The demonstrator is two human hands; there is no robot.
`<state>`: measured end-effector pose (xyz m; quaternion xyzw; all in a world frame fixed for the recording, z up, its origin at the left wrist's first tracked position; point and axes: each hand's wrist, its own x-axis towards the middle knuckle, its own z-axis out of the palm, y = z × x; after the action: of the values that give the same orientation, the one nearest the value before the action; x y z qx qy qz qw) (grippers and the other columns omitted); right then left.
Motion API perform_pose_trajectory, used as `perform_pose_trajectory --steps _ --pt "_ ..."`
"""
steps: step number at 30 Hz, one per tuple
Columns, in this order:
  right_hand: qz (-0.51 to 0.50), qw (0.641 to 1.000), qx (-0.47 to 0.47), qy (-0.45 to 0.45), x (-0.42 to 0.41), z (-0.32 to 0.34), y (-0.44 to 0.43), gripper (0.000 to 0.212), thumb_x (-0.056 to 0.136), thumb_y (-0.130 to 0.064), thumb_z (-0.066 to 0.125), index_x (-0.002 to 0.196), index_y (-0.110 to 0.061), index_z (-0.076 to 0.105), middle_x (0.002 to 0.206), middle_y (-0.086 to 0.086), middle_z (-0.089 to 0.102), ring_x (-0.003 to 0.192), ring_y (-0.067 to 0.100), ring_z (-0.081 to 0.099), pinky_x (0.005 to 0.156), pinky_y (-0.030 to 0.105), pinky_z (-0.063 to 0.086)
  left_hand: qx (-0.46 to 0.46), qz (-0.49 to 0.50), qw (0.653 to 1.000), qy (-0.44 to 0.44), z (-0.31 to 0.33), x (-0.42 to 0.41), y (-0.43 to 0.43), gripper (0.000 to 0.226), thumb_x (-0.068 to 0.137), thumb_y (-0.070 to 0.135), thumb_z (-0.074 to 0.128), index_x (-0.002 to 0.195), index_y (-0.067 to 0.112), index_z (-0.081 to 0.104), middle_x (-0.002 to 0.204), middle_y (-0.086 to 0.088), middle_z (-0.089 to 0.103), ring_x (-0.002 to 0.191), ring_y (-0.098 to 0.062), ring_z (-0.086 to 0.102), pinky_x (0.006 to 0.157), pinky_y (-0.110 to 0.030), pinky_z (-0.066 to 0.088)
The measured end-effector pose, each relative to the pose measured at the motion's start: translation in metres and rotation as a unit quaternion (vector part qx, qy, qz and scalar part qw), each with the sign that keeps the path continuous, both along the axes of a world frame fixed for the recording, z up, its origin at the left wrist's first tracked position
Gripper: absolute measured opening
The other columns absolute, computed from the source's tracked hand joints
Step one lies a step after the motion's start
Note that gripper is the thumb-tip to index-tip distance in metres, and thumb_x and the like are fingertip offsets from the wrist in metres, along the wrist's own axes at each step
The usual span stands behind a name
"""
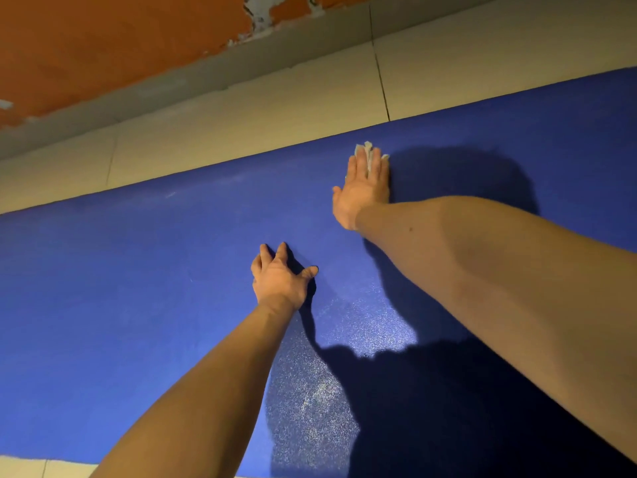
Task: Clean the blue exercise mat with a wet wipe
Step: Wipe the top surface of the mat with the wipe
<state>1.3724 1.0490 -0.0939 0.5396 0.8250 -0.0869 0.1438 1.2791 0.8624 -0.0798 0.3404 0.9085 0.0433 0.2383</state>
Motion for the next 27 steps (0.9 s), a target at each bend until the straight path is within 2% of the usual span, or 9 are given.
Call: perform_pose_trajectory --steps 3,9,11,13,15,17,21,24,27 --pt "0.027 0.999 -0.015 0.022 -0.03 -0.001 -0.02 0.075 0.105 -0.047 0.019 0.157 -0.001 -0.009 0.164 0.022 -0.02 0.149 0.046 -0.022 0.121 0.061 -0.007 -0.014 -0.007 1.0 0.002 -0.003 0.0 0.0 0.085 0.088 0.059 0.064 0.157 0.028 0.025 0.167 -0.001 0.001 0.151 -0.024 0.001 0.118 -0.048 0.028" --pt "0.3 0.95 -0.009 0.082 -0.052 -0.019 -0.018 0.067 0.108 -0.041 0.02 0.161 -0.008 -0.002 0.168 0.011 -0.015 0.154 0.031 -0.019 0.124 0.05 -0.007 -0.034 -0.004 0.999 -0.006 -0.002 -0.001 0.004 0.088 0.088 0.058 0.065 0.158 0.03 0.019 0.167 0.0 -0.004 0.152 -0.024 -0.003 0.119 -0.049 0.025" --pt "0.281 0.957 0.02 0.07 -0.039 -0.016 0.002 0.068 0.108 -0.044 0.02 0.161 -0.009 -0.002 0.169 0.009 -0.011 0.155 0.03 -0.015 0.125 0.049 -0.005 -0.037 -0.007 0.999 -0.008 -0.001 0.0 0.005 0.086 0.088 0.058 0.064 0.157 0.031 0.021 0.167 0.0 -0.004 0.152 -0.025 -0.002 0.12 -0.049 0.023" --pt "0.178 0.982 0.047 0.034 -0.029 -0.012 0.024 0.069 0.107 -0.048 0.016 0.161 -0.009 -0.004 0.169 0.009 -0.01 0.154 0.034 -0.014 0.124 0.053 -0.006 -0.04 -0.009 0.999 -0.005 0.001 0.0 0.004 0.084 0.089 0.059 0.063 0.157 0.032 0.022 0.167 0.0 -0.005 0.151 -0.026 -0.002 0.12 -0.049 0.022" --pt "0.074 0.996 0.04 0.004 -0.027 -0.004 0.033 0.071 0.106 -0.051 0.014 0.161 -0.009 -0.003 0.169 0.01 -0.009 0.154 0.038 -0.012 0.123 0.056 -0.006 -0.045 -0.009 0.999 -0.004 0.001 0.0 0.005 0.083 0.089 0.06 0.062 0.157 0.032 0.021 0.167 0.0 -0.006 0.151 -0.026 -0.002 0.121 -0.049 0.02" --pt "0.038 0.999 0.016 0.003 -0.038 0.0 0.028 0.074 0.105 -0.052 0.015 0.16 -0.005 0.0 0.168 0.018 -0.008 0.153 0.042 -0.011 0.121 0.06 -0.007 -0.048 -0.01 0.999 -0.005 0.001 0.001 0.005 0.083 0.089 0.06 0.062 0.157 0.033 0.022 0.167 0.0 -0.006 0.151 -0.027 -0.002 0.121 -0.048 0.018" --pt "0.168 0.985 -0.009 0.037 -0.074 -0.005 0.002 0.07 0.106 -0.043 0.017 0.16 -0.003 -0.001 0.165 0.024 -0.014 0.151 0.043 -0.02 0.118 0.063 -0.011 -0.056 -0.005 0.998 -0.003 0.003 0.002 0.008 0.082 0.089 0.059 0.062 0.157 0.034 0.022 0.167 0.0 -0.007 0.151 -0.026 -0.003 0.121 -0.046 0.017" --pt "0.286 0.955 -0.026 0.076 -0.078 -0.01 0.004 0.065 0.108 -0.034 0.022 0.16 -0.003 0.0 0.168 0.017 -0.012 0.153 0.033 -0.019 0.123 0.053 -0.011 -0.062 -0.008 0.998 -0.001 0.004 0.002 0.009 0.083 0.089 0.06 0.062 0.157 0.033 0.022 0.167 -0.001 -0.007 0.151 -0.026 -0.003 0.121 -0.047 0.018" --pt "0.295 0.953 -0.018 0.074 -0.069 -0.006 0.014 0.065 0.109 -0.041 0.019 0.161 -0.008 -0.002 0.169 0.008 -0.013 0.154 0.026 -0.017 0.125 0.044 -0.011 -0.057 -0.003 0.998 -0.012 0.005 0.002 0.009 0.083 0.089 0.058 0.063 0.157 0.033 0.022 0.167 0.0 -0.008 0.151 -0.026 -0.004 0.122 -0.047 0.015"
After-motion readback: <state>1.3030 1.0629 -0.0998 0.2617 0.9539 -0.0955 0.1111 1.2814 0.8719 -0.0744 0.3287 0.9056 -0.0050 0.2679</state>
